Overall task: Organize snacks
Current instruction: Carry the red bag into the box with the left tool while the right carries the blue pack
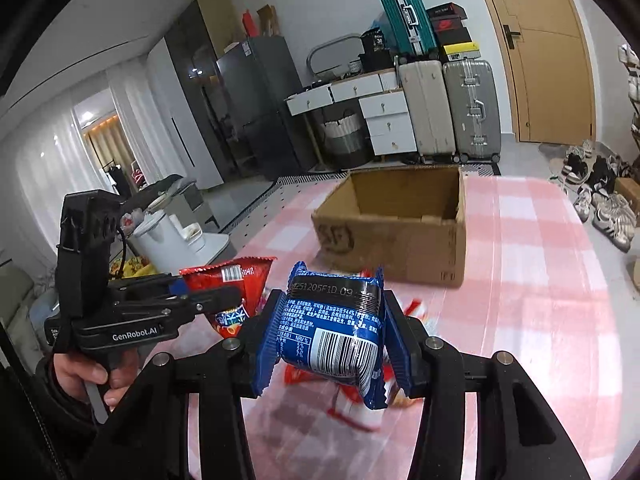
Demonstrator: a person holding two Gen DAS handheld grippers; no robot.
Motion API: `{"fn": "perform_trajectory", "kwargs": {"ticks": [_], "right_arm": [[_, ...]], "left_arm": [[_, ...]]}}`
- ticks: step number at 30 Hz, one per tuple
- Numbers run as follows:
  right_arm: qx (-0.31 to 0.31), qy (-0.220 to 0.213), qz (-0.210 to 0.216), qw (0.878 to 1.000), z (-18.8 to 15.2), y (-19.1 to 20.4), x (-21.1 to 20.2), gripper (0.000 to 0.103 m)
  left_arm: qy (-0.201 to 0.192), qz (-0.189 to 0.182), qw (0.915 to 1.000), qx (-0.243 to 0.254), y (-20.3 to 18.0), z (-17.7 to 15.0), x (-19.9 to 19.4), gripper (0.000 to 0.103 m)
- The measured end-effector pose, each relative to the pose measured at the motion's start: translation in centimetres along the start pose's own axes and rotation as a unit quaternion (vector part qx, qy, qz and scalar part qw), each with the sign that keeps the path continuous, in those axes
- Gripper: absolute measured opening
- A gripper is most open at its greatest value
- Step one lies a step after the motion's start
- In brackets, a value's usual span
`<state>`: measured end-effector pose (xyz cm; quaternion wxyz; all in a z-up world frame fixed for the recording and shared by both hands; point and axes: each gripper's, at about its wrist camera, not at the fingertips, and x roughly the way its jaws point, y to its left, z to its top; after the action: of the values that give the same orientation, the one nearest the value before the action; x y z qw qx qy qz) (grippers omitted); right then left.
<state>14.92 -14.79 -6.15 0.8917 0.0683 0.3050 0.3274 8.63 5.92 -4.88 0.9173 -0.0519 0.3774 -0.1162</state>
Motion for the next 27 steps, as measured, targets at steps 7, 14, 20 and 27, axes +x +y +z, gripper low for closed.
{"fn": "perform_trajectory", "kwargs": {"ticks": [7,14,20,27], "right_arm": [[-0.02,-0.019,0.005,1.0,5.2,-0.5,0.0,0.047],[-0.03,-0.023,0.005,0.999,10.7,-1.4,1.1,0.047],[-0.036,-0.013,0.001,0.999,14.5,-2.6,4.0,0.047],[0.0,0.015,0.001,1.0,17.3,-5.2,10.0,0.047]], "left_arm": [[0.001,-0.008,0.9999,0.012,0.1,4.7,0.1,0.033],[-0.002,-0.002,0.9998,0.019,0.5,10.2,0.6,0.033],[0.001,0.004,0.9998,0.018,1.3,15.2,2.8,0.033],[0.001,0.016,0.9998,0.006,2.7,19.0,7.4,0.033]]}}
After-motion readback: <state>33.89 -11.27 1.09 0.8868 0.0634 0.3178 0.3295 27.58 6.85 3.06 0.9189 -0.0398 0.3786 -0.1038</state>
